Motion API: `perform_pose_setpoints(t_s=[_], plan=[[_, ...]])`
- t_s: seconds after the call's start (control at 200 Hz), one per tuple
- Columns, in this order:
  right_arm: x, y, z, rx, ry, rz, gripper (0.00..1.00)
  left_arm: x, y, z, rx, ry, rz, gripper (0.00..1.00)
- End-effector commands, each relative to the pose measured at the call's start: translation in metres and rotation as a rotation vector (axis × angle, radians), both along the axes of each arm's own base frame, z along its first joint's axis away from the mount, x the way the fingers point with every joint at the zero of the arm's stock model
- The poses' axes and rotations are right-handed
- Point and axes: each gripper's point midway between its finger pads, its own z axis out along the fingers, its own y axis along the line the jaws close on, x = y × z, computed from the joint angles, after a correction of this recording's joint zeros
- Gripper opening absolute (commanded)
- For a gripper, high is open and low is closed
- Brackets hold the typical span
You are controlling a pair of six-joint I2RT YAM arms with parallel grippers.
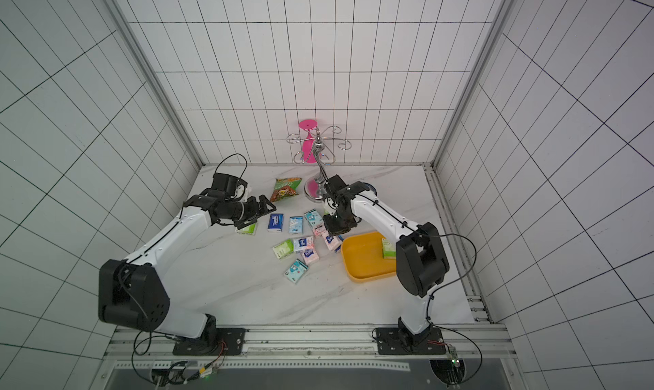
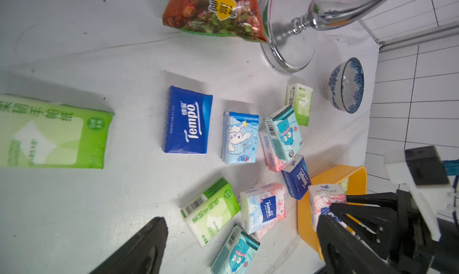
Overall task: Put the pocket tissues into the storage box
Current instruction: Pick up the pocket tissues from the center of the board, then place the pocket tissues in the storage box.
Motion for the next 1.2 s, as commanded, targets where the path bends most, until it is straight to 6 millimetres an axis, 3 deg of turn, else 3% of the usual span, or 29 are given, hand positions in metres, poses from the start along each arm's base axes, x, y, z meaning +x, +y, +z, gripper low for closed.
perform_pose_setpoints(t_s=[0.0,0.245,0.4,0.57,0.68,0.79,0.964,1.194], plan=[[-0.005,-0.042,0.016,-0.06,-0.002,-0.081,0.14,0.002,-0.013,-0.004,0.039,-0.009,-0.056,0.97],[-0.021,-0.124,0.015,-0.154,0.001,-0.243,0.15,-0.001,-0.028,-0.013,0.033,0.014,-0.099,0.97],[-0.03,-0.15,0.002,-0.18,0.019,-0.315,0.15,-0.003,-0.029,-0.019,0.036,0.029,-0.104,0.97],[-0.023,-0.154,-0.026,-0.185,0.028,-0.339,0.14,-0.005,-0.028,-0.02,0.04,0.034,-0.101,0.97],[-0.01,-0.146,-0.045,-0.131,0.015,-0.372,0.14,-0.006,-0.026,-0.023,0.049,0.038,-0.094,0.97],[0.004,-0.133,-0.055,-0.064,0.007,-0.401,0.14,-0.009,-0.025,-0.025,0.054,0.045,-0.091,0.97],[0.012,-0.132,-0.072,-0.074,0.015,-0.404,0.14,-0.01,-0.022,-0.027,0.069,0.042,-0.089,0.97],[0.009,-0.15,-0.092,-0.173,0.041,-0.414,0.19,-0.01,-0.022,-0.027,0.07,0.041,-0.094,0.97]])
